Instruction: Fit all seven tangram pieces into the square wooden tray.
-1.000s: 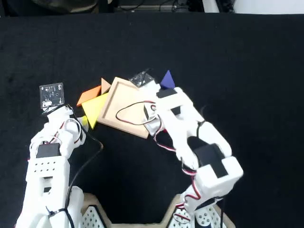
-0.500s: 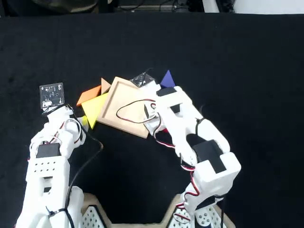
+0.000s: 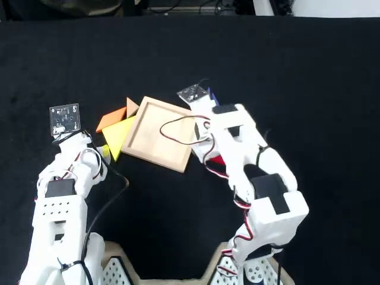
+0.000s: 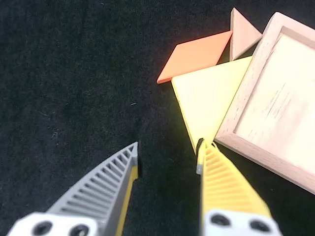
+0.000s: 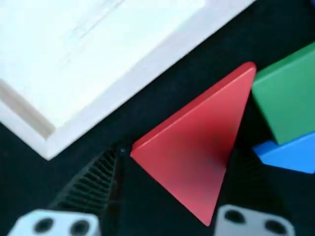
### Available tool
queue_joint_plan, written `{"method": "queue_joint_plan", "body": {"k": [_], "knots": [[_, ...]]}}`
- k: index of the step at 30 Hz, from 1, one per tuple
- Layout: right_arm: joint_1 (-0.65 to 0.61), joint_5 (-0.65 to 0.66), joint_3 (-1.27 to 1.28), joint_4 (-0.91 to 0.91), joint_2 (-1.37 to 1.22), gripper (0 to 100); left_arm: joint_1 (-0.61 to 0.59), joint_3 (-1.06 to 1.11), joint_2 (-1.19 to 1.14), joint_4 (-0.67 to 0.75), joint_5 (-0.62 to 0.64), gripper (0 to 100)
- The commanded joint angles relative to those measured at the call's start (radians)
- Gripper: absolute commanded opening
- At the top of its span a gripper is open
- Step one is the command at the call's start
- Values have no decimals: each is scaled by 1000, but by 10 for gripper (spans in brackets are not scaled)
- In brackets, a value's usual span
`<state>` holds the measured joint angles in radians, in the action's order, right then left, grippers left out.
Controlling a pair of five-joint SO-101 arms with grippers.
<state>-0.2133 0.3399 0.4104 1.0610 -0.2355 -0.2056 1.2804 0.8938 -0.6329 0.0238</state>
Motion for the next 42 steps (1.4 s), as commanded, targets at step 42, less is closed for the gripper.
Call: {"method": "queue_joint_plan", "body": {"k": [42], "knots": [[-362, -183, -820, 296, -308, 247, -137, -22, 20, 20, 89, 202]]}}
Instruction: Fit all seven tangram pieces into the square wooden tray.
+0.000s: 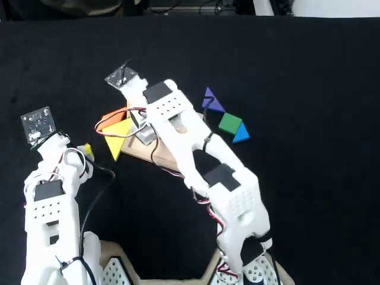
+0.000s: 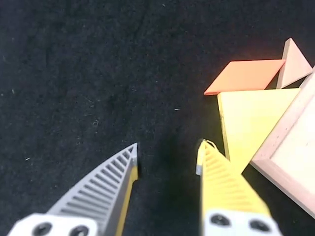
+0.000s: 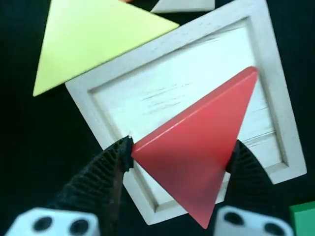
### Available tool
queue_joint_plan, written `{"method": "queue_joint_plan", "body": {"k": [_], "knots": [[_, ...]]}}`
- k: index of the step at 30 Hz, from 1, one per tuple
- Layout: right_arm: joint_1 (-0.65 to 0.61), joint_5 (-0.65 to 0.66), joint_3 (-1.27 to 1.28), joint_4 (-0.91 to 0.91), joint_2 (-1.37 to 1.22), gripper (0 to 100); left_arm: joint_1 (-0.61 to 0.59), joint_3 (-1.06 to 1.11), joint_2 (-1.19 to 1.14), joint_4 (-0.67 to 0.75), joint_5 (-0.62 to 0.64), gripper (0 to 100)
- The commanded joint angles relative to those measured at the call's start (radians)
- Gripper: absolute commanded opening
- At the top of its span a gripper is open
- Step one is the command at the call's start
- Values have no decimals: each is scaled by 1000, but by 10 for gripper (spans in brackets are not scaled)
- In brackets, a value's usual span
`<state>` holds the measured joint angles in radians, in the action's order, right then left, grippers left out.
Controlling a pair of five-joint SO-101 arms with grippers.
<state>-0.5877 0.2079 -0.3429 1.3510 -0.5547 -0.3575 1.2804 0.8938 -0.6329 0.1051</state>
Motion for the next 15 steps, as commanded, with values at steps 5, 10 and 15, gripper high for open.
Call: {"method": "queue_joint_plan", "body": {"k": [5, 10, 15], "knots": [[34, -362, -65, 14, 13, 247, 19, -22, 20, 20, 8, 202], [5, -612, -93, 20, 12, 247, 19, -21, 20, 20, 8, 202], [2, -855, -108, 14, 5, 247, 19, -21, 20, 20, 8, 202]]}}
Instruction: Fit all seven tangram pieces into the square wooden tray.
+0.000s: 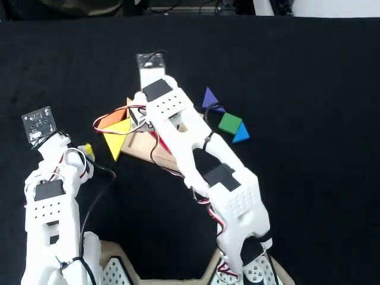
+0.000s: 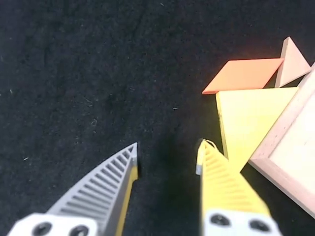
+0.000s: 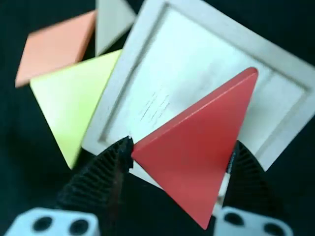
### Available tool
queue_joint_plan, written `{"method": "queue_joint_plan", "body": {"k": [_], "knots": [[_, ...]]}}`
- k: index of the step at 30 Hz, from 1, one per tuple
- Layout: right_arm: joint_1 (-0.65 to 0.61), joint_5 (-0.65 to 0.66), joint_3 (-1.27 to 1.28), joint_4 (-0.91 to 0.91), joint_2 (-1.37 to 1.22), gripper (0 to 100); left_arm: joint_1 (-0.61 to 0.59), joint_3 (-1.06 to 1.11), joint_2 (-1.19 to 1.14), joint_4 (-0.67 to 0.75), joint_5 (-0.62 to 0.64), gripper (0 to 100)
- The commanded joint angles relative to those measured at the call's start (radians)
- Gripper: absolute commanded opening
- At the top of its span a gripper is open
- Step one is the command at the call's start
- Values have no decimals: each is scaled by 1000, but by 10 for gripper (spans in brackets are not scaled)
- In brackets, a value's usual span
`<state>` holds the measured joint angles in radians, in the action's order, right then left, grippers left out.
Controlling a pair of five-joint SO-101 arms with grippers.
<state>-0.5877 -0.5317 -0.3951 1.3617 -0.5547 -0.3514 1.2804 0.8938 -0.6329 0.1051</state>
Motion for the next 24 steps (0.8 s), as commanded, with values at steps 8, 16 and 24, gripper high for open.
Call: {"method": "queue_joint_plan", "body": {"k": [8, 16, 24], "knots": [[34, 97, -82, 2, 10, 247, 13, -10, 18, 49, 6, 202], [48, 1300, -91, 149, 5, 247, 13, -7, 20, 52, 6, 202], [86, 1972, -73, 399, 12, 247, 13, -7, 20, 52, 5, 202]]}}
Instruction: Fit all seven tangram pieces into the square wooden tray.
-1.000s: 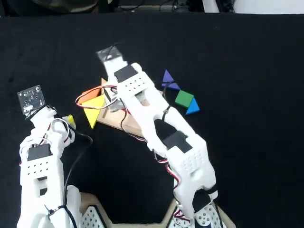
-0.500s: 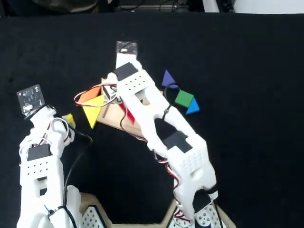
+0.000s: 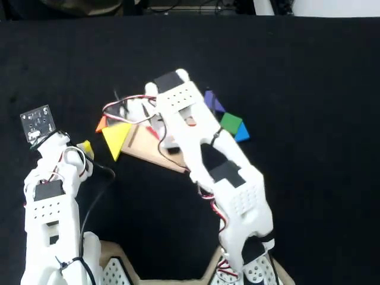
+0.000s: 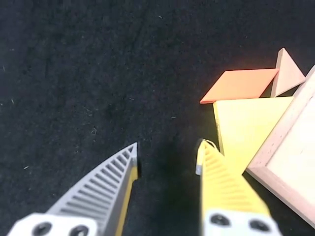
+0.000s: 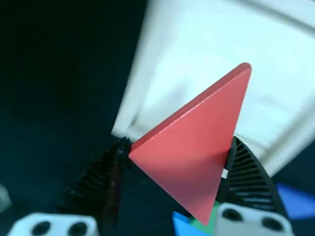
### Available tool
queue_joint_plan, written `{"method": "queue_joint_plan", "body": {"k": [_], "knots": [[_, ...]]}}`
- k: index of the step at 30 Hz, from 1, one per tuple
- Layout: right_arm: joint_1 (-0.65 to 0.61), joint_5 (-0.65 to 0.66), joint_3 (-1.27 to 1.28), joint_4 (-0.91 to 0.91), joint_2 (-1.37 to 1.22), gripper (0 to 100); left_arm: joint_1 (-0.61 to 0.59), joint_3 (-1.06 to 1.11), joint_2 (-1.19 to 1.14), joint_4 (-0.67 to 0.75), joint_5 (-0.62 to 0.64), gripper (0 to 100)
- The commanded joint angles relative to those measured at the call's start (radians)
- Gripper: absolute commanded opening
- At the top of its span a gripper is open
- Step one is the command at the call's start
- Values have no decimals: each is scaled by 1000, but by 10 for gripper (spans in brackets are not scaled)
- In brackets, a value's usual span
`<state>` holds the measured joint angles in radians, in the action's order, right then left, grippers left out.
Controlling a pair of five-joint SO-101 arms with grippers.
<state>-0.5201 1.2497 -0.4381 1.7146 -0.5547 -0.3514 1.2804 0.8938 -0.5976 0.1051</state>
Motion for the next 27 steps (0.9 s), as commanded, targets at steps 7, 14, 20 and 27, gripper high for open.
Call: {"method": "queue_joint_plan", "body": {"k": [7, 14, 20, 27], "knots": [[-43, 376, -30, 44, 5, 92, 13, -7, 18, 18, 3, 202], [-26, 267, -61, 2, 5, 270, 8, -7, 18, 18, 0, 202], [0, 264, -36, 3, 4, 358, 13, -8, 18, 18, 0, 202], [-17, 262, -18, -3, 12, 360, 13, -8, 18, 18, 0, 202]]}}
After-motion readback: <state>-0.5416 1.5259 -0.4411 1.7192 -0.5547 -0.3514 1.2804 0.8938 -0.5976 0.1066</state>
